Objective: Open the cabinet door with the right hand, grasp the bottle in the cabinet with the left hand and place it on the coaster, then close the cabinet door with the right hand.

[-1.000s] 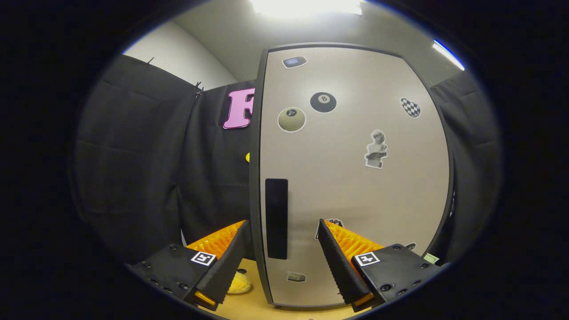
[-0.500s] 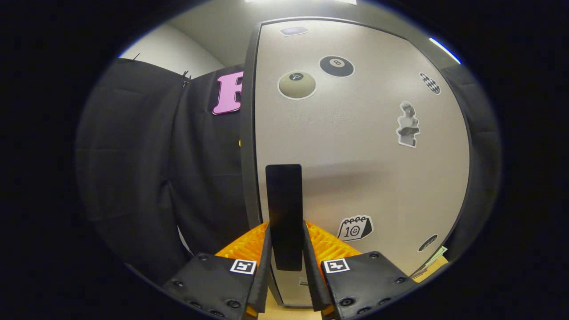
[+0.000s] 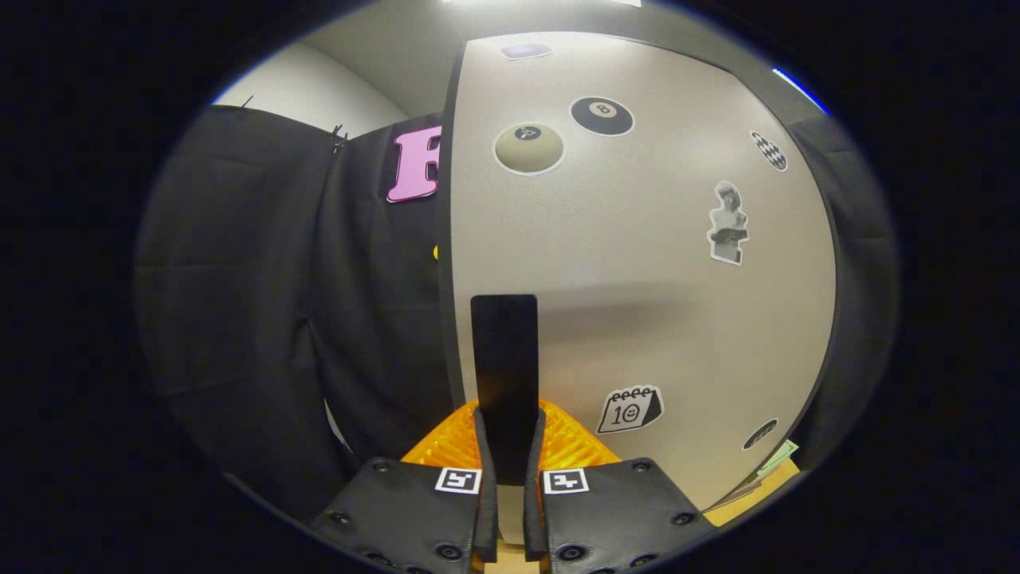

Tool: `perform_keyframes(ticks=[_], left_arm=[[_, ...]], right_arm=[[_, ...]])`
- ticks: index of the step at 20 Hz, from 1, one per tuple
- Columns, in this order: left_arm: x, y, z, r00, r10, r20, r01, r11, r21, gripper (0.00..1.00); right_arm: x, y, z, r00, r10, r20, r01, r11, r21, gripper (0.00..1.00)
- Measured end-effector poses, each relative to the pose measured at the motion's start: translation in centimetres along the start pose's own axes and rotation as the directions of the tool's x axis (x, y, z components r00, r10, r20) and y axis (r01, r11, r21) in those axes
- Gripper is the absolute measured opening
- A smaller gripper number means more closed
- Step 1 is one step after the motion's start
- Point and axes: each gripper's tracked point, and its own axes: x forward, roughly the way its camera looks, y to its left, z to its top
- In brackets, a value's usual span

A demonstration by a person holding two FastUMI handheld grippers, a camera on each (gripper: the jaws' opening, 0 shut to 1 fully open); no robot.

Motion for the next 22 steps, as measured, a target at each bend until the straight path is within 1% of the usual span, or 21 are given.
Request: perform_keyframes(ticks=[1, 2, 3, 4, 6, 7, 8, 9, 12, 13, 15, 16, 19, 20, 22], left_arm=[[0.2, -0.5, 0.4, 1.0, -0.009, 0.003, 0.009, 1.0, 0.001, 0.72], [0.5, -1.0, 0.4, 1.0, -0.019, 0.007, 0.019, 1.0, 0.001, 0.72], [0.7, -1.6, 0.6, 0.999, -0.03, 0.011, 0.03, 1.0, 0.001, 0.72], [0.8, -2.1, 0.8, 0.999, -0.041, 0.015, 0.041, 0.999, 0.001, 0.72], [0.9, -3.3, 1.0, 0.997, -0.066, 0.025, 0.066, 0.998, 0.001, 0.72], [1.0, -3.9, 1.3, 0.996, -0.079, 0.031, 0.079, 0.997, 0.002, 0.72], [0.9, -4.5, 1.6, 0.995, -0.094, 0.038, 0.094, 0.996, 0.001, 0.7], [1.1, -5.4, 1.8, 0.993, -0.111, 0.043, 0.111, 0.994, 0.001, 0.7], [1.5, -8.1, 2.7, 0.985, -0.165, 0.056, 0.165, 0.986, 0.004, 0.7], [1.5, -9.1, 3.0, 0.981, -0.184, 0.06, 0.185, 0.983, 0.004, 0.7], [1.5, -10.9, 3.5, 0.973, -0.22, 0.071, 0.22, 0.976, 0.009, 0.7], [1.3, -11.9, 3.6, 0.969, -0.236, 0.074, 0.236, 0.972, 0.012, 0.7], [0.5, -14.5, 3.9, 0.959, -0.273, 0.075, 0.274, 0.962, 0.007, 0.7], [0.3, -15.2, 4.0, 0.956, -0.283, 0.076, 0.284, 0.959, 0.002, 0.7], [-0.1, -17.1, 4.1, 0.951, -0.3, 0.075, 0.301, 0.953, -0.005, 0.7]], right_arm=[[-0.5, 0.1, 0.0, 1.0, 0.007, 0.0, -0.007, 1.0, 0.001, 0.12], [-0.9, 0.2, -0.1, 1.0, 0.017, -0.004, -0.017, 1.0, 0.006, 0.14], [-1.5, 0.2, 0.0, 1.0, 0.03, -0.006, -0.03, 0.999, 0.012, 0.12], [-2.0, 0.2, 0.0, 0.999, 0.044, -0.008, -0.044, 0.999, 0.013, 0.14], [-3.2, 0.3, 0.1, 0.998, 0.07, -0.009, -0.07, 0.998, 0.009, 0.14], [-3.8, 0.3, 0.1, 0.997, 0.079, -0.011, -0.079, 0.997, 0.006, 0.12], [-4.3, 0.2, 0.0, 0.996, 0.088, -0.013, -0.088, 0.996, 0.002, 0.12], [-4.7, 0.0, 0.0, 0.995, 0.096, -0.016, -0.096, 0.995, 0.0, 0.14], [-6.1, -0.4, -0.1, 0.993, 0.117, -0.018, -0.117, 0.993, 0.008, 0.14], [-6.5, -0.5, -0.2, 0.992, 0.123, -0.018, -0.122, 0.992, 0.011, 0.12], [-7.5, -0.8, -0.1, 0.991, 0.135, -0.016, -0.134, 0.991, 0.021, 0.12], [-7.9, -0.9, -0.2, 0.99, 0.142, -0.017, -0.142, 0.99, 0.022, 0.14], [-8.2, -1.8, -0.4, 0.985, 0.17, -0.022, -0.169, 0.985, 0.028, 0.14], [-8.4, -2.1, -0.4, 0.983, 0.18, -0.023, -0.179, 0.983, 0.032, 0.12], [-8.7, -2.5, -0.4, 0.98, 0.196, -0.018, -0.195, 0.98, 0.041, 0.14]])
